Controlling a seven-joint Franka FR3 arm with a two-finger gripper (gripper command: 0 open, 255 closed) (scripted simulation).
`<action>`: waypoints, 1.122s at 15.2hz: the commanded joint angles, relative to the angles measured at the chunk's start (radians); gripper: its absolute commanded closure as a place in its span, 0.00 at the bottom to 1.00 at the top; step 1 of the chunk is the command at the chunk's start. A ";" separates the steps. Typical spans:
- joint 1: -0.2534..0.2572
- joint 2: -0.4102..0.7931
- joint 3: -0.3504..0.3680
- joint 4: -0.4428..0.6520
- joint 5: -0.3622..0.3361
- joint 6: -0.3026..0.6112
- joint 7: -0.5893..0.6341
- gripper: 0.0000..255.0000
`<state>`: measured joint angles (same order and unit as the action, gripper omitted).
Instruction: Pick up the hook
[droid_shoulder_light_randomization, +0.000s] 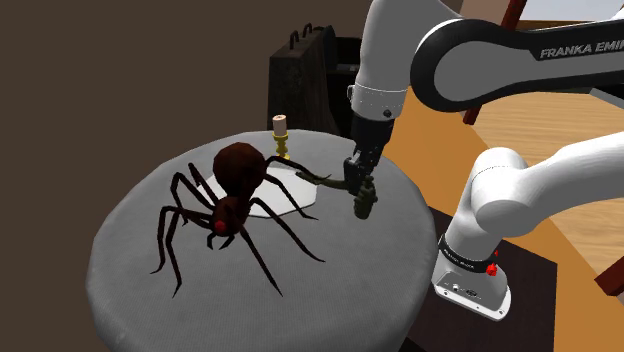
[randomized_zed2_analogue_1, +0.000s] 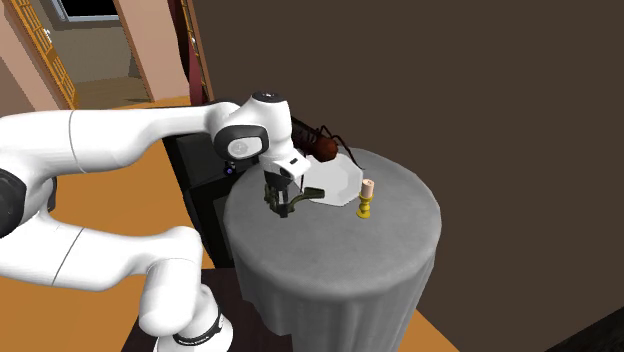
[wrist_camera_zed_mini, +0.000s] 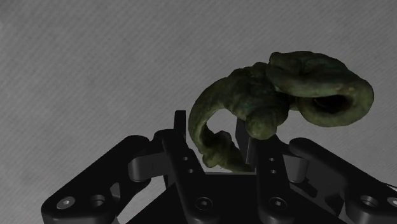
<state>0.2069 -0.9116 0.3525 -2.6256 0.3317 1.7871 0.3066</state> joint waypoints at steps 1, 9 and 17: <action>0.000 0.001 0.001 -0.001 0.001 0.001 0.000 1.00; -0.001 -0.002 -0.004 0.009 -0.004 -0.011 0.000 1.00; -0.013 0.010 -0.030 0.120 -0.030 -0.110 0.009 1.00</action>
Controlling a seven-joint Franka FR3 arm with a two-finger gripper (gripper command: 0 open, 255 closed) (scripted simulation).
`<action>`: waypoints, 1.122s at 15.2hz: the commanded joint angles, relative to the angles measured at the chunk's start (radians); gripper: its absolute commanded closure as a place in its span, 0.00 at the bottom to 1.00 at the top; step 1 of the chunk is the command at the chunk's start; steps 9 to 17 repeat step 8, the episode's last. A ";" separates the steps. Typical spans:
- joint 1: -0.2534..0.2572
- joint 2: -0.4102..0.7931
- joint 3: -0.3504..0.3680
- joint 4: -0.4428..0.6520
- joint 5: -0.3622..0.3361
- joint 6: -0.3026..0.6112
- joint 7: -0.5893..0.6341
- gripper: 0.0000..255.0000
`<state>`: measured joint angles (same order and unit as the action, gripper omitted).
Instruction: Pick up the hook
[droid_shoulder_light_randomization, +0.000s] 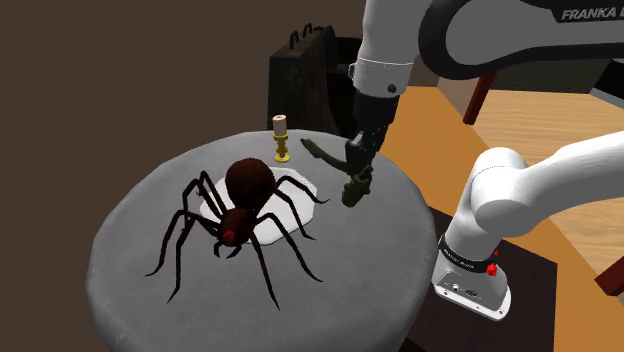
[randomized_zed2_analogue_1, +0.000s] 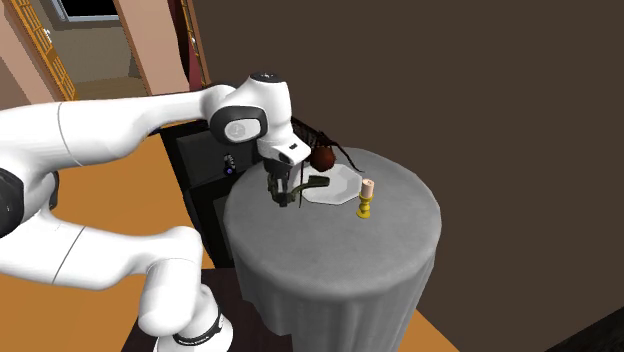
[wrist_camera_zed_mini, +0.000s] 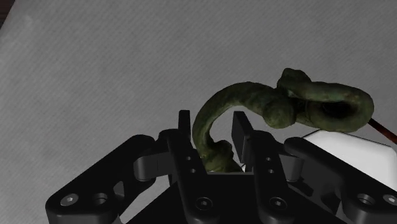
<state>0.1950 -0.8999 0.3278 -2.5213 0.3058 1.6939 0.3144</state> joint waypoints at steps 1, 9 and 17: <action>-0.002 0.001 -0.008 0.030 -0.007 -0.029 0.002 1.00; -0.009 0.017 -0.022 0.107 -0.021 -0.090 0.008 1.00; -0.009 0.017 -0.022 0.107 -0.021 -0.090 0.008 1.00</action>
